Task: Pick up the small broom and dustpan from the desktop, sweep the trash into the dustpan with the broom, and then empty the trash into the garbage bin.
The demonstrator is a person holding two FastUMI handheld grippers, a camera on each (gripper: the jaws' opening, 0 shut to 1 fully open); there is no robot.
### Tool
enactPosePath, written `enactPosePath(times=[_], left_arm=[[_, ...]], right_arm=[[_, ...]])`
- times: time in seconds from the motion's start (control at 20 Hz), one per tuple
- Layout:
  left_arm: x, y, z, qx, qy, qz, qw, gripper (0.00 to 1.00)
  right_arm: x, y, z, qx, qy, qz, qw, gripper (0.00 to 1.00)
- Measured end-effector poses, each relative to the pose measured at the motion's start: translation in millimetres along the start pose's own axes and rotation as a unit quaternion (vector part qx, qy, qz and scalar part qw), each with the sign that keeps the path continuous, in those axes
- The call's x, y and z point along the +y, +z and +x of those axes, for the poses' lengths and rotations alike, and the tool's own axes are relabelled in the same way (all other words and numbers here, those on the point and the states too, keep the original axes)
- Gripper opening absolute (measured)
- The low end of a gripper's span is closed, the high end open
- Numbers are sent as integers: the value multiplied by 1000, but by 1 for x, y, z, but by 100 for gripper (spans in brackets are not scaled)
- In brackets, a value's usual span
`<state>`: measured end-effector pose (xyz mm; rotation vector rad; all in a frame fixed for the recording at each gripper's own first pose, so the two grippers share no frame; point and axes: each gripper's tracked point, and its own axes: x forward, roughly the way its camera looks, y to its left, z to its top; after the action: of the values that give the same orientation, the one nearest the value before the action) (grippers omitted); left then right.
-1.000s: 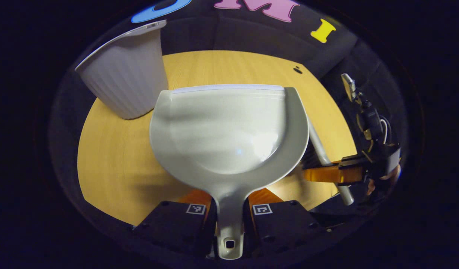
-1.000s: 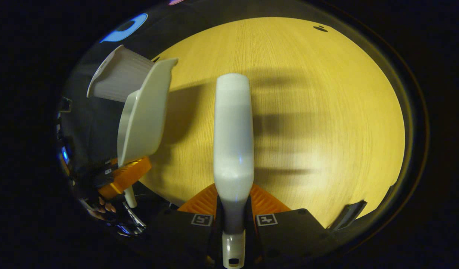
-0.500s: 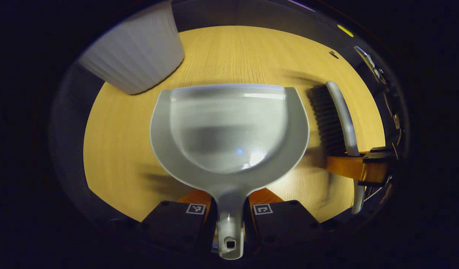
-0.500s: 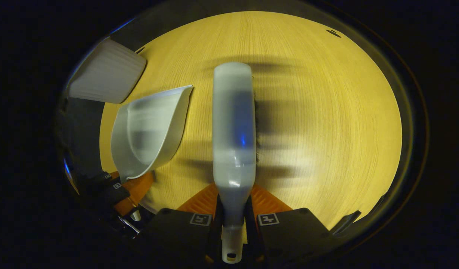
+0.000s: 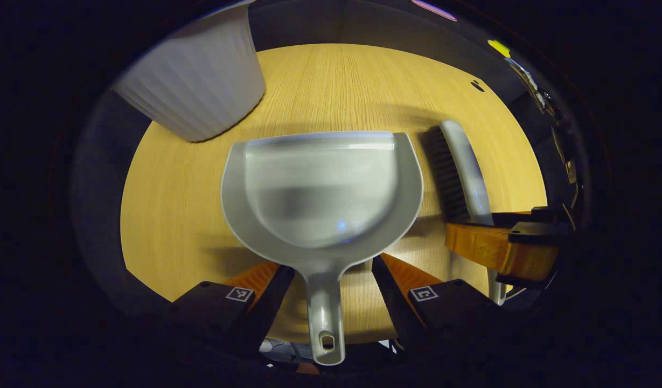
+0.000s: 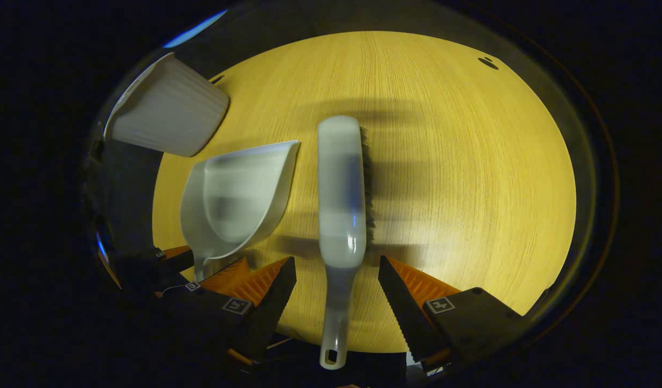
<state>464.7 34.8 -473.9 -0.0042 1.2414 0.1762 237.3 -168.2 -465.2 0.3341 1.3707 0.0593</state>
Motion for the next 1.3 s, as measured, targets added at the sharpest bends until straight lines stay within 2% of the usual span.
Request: enactPosePath(times=[0.1,0.15,0.3,0.45,0.5,0.65,0.75,0.85,0.9,0.95,1.05,1.1,1.15,1.25,1.3], left_arm=[[0,-1,-22,-30,-3,-4,1000,88],[0,-2,-38,-47,-3,-12,999,88],[-13,1,-91,-100,-34,-34,994,88],[-14,15,-157,-206,-49,-29,977,88],[-12,18,-179,-248,-50,-27,967,88],[1,12,-234,-374,-63,-32,925,88],[13,-1,-245,-458,-51,-23,887,88],[14,-19,-242,-509,-29,-5,860,87],[10,-26,-236,-521,-21,5,853,86],[6,-31,-239,-525,-12,10,851,86],[-8,-39,-255,-531,-4,15,847,86],[-15,-42,-261,-535,-2,14,845,86],[-15,-46,-265,-536,-3,11,844,86],[-3,-48,-262,-542,-5,8,841,86],[1,-50,-262,-545,-5,11,838,86]], right_arm=[[4,7,-26,-40,16,5,999,89],[6,9,-41,-62,21,3,998,99],[19,27,-93,-138,52,-22,989,99],[35,39,-148,-206,75,-28,975,99],[45,49,-172,-245,91,-19,965,99],[73,91,-243,-391,110,-25,913,98],[80,98,-289,-487,89,-57,867,98],[85,92,-327,-565,72,-88,817,98],[79,85,-341,-602,61,-93,791,98],[80,73,-357,-629,53,-94,770,97],[82,62,-364,-659,44,-97,745,97],[80,61,-362,-664,35,-102,740,96],[82,63,-359,-659,23,-108,744,96],[92,68,-347,-634,21,-126,763,96],[94,71,-345,-629,24,-131,766,97]])
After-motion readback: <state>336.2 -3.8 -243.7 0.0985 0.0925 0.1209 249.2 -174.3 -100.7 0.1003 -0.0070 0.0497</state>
